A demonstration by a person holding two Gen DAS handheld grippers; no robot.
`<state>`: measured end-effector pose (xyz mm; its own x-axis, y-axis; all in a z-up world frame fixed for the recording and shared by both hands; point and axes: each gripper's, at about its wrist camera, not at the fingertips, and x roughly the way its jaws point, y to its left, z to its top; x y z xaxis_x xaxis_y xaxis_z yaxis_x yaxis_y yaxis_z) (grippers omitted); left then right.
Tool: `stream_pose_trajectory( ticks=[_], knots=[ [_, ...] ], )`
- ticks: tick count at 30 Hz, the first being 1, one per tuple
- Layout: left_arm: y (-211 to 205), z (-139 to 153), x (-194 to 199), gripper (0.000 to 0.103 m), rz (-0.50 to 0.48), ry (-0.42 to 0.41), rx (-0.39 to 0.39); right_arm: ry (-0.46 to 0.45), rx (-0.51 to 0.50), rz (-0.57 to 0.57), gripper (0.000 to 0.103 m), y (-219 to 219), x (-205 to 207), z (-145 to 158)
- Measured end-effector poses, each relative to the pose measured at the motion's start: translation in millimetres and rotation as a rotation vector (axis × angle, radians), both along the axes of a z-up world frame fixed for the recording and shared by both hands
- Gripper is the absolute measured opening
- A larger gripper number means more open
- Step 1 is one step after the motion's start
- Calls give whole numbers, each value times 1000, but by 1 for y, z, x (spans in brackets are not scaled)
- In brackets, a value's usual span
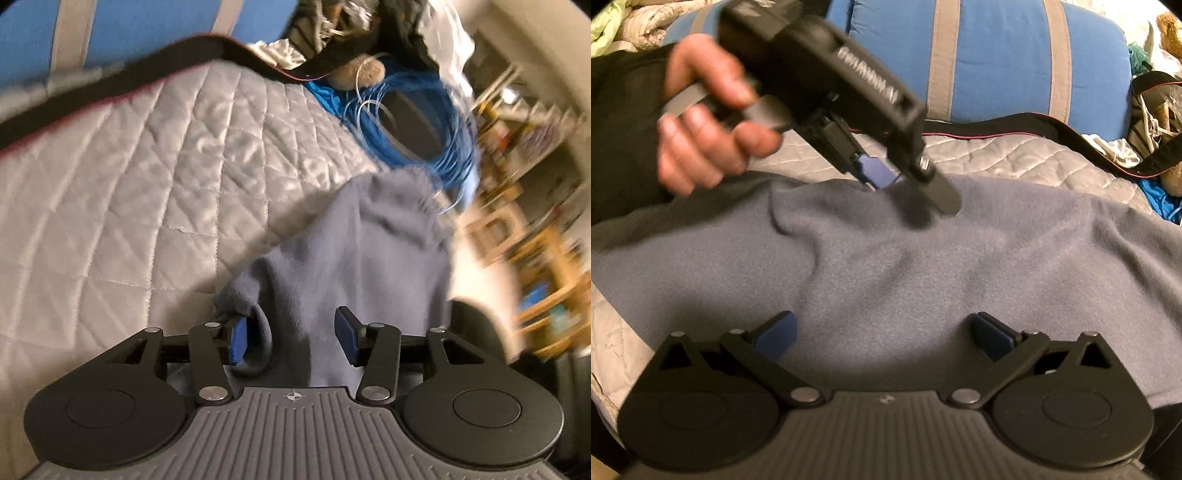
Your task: Fold clothes
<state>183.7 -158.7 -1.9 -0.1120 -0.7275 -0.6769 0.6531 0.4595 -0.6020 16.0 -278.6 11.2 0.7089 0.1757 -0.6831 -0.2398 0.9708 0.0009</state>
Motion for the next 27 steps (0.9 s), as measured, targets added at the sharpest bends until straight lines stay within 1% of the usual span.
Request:
stream_pose_trajectory(
  ticks=[2, 4, 7, 8, 10, 13, 14, 15, 17, 18, 20, 23, 25, 27],
  knots=[
    [5, -7, 16, 47, 37, 92, -63, -1, -2, 2, 103, 0, 1, 0],
    [10, -12, 28, 46, 83, 155, -127, -2, -2, 3, 103, 1, 1, -1],
    [13, -10, 38, 45, 146, 174, -201, -3, -1, 3, 103, 1, 2, -1],
    [11, -9, 40, 44, 151, 169, -204, -3, -1, 3, 102, 1, 2, -1],
    [1, -5, 41, 43, 145, 139, -173, -3, -1, 3, 102, 2, 3, -1],
    [-5, -2, 41, 43, 145, 112, -146, -3, -1, 4, 102, 1, 3, -1],
    [-4, -1, 41, 36, 152, 104, -138, -3, 0, 4, 102, 1, 4, -1],
    [-3, -1, 40, 26, 163, 92, -123, -4, 0, 4, 102, 1, 4, -1],
    [0, 4, 34, 14, 187, 53, -96, -4, -1, 4, 102, 1, 4, -1],
    [3, 12, 27, 8, 189, 11, -86, -4, -1, 4, 102, 2, 4, -1],
    [4, 30, 9, 6, 179, -92, -67, -3, -1, 4, 102, 2, 4, 0],
    [-8, 59, -40, 6, 106, -284, -32, -3, -1, 4, 102, 2, 3, 0],
    [-15, 70, -75, 6, 44, -388, -10, -2, -1, 4, 102, 2, 3, 1],
    [-19, 68, -100, 6, -20, -475, 39, -2, -1, 3, 102, 2, 3, 1]
  ],
)
